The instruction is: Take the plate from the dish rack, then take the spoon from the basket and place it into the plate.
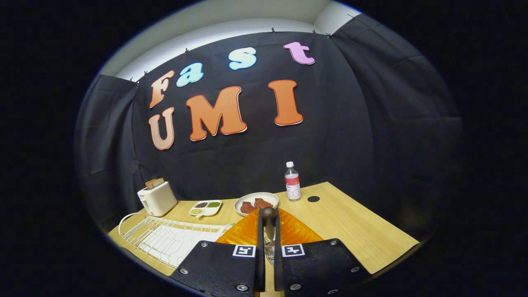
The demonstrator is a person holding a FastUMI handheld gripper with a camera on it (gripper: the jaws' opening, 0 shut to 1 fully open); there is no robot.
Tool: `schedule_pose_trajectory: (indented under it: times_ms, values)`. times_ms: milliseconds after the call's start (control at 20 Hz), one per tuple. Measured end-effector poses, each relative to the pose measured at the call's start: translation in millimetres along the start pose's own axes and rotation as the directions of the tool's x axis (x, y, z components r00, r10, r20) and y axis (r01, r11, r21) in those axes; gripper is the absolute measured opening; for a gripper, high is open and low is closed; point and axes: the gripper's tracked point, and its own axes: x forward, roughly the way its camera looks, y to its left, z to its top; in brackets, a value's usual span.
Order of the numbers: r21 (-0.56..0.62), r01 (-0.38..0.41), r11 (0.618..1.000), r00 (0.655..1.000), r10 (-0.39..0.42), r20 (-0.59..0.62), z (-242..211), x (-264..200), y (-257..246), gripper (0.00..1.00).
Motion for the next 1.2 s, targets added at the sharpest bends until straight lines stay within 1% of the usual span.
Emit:
schedule_pose_trajectory:
  times_ms: [250, 500, 750, 950, 1050, 1200]
  values:
    - [0.009, -0.062, 0.998, 0.998, 0.062, -0.012, 9.3, -34.4, 19.9, 0.08]
    - [0.01, -0.189, 0.982, 0.981, 0.19, -0.032, 6.6, -73.5, 53.8, 0.08]
    - [-0.005, -0.252, 0.968, 0.968, 0.252, -0.024, 0.1, -103.7, 73.4, 0.09]
    - [0.033, -0.344, 0.939, 0.938, 0.345, -0.034, -2.5, -127.9, 98.7, 0.08]
    - [0.032, -0.375, 0.926, 0.926, 0.376, -0.037, -5.7, -137.7, 107.1, 0.08]
    - [0.007, -0.419, 0.908, 0.905, 0.418, -0.082, -30.4, -146.1, 121.7, 0.08]
